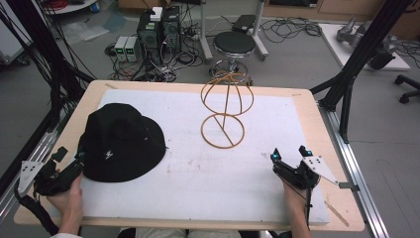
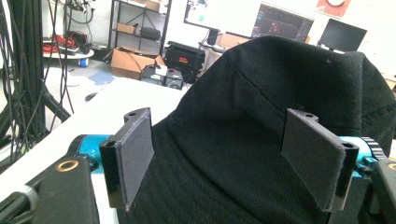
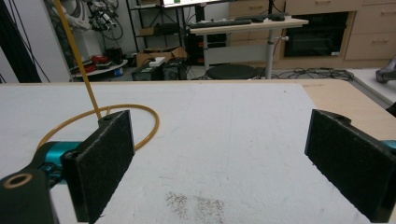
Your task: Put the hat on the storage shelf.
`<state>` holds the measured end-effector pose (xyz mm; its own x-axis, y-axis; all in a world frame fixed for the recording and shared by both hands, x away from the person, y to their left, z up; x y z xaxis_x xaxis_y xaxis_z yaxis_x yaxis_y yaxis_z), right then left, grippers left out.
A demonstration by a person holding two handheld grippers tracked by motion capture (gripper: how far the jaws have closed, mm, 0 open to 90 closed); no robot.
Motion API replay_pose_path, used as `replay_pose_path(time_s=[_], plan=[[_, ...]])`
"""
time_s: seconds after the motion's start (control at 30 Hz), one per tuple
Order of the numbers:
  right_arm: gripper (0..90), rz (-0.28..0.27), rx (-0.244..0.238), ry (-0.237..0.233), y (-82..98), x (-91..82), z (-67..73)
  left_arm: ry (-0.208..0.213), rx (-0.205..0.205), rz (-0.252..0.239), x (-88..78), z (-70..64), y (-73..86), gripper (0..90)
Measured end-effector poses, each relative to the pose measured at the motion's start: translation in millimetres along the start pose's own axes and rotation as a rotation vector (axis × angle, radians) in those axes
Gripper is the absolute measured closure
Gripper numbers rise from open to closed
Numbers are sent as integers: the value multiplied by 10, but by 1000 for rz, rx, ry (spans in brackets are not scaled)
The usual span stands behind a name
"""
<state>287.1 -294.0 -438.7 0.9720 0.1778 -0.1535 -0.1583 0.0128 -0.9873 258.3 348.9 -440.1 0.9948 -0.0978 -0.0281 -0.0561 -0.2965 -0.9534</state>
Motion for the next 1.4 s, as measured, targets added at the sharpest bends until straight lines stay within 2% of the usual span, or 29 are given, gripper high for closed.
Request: replay_pose_path(time_s=[0.1,0.17,0.27,0.3,0.6,0.97,1.17,1.27,1.4], plan=[[73,2,7,-1,2,0,-3,-1,32,0,-2,-25,-8,257],[73,3,10,-1,1,0,-4,5,36,-1,1,-41,-13,257],[73,4,11,-5,1,1,-4,40,-19,-3,-1,-48,-69,251],[73,4,11,-5,1,1,-4,46,-21,-1,-4,-56,-94,251],[73,5,13,-9,2,5,-3,68,19,5,3,-207,-264,250],[73,6,9,-11,4,10,-3,54,23,13,-8,-178,-375,250],[73,8,7,-10,6,11,-1,71,54,32,11,-244,-462,250],[74,7,5,-10,6,12,0,82,53,65,33,-287,-505,250],[73,7,4,-11,7,13,0,129,40,106,60,-360,-576,250]])
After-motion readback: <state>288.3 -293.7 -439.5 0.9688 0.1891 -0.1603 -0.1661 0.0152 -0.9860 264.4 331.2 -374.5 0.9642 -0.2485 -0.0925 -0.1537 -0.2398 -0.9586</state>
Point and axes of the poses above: each handheld gripper's, and its own axes: x roughly forward along the jaws, y roughly out of its underside, z roughly to its left, the point moved 2 cm from there along x, roughly forward along the jaws, and after that the axes turned 3 degrees about -x, right-handed, at the moved point
